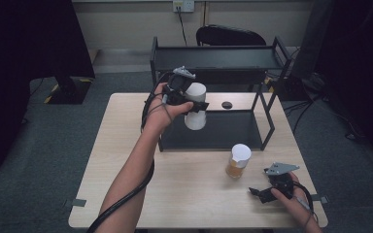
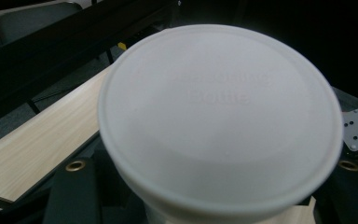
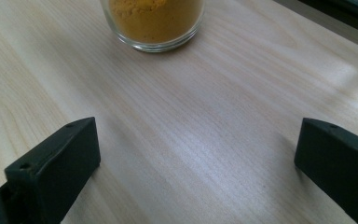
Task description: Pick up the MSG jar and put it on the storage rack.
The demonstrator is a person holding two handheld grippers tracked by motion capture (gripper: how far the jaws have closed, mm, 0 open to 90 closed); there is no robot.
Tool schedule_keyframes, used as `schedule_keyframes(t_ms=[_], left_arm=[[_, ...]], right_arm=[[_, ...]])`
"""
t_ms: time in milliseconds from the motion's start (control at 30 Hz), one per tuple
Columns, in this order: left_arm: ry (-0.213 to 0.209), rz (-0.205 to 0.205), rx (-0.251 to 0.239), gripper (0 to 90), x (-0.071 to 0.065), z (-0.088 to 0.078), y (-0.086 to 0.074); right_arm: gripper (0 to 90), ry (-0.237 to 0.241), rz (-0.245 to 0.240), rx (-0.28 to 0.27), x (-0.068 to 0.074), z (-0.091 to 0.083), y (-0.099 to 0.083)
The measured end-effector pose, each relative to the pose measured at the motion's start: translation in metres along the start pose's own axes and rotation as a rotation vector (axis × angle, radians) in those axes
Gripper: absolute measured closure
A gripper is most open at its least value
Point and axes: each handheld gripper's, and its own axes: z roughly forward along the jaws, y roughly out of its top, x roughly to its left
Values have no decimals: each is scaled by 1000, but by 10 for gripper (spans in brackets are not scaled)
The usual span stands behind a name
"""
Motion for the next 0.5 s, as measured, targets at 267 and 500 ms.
schedule_keyframes(t_ms=[267, 500], left_arm=[[-1, -4, -6, 345, 1, -6, 14], [-1, -10, -15, 346, 2, -11, 25]], right_arm=[[0, 0, 1, 0, 0, 0, 0], [0, 0, 1, 0, 0, 0, 0]])
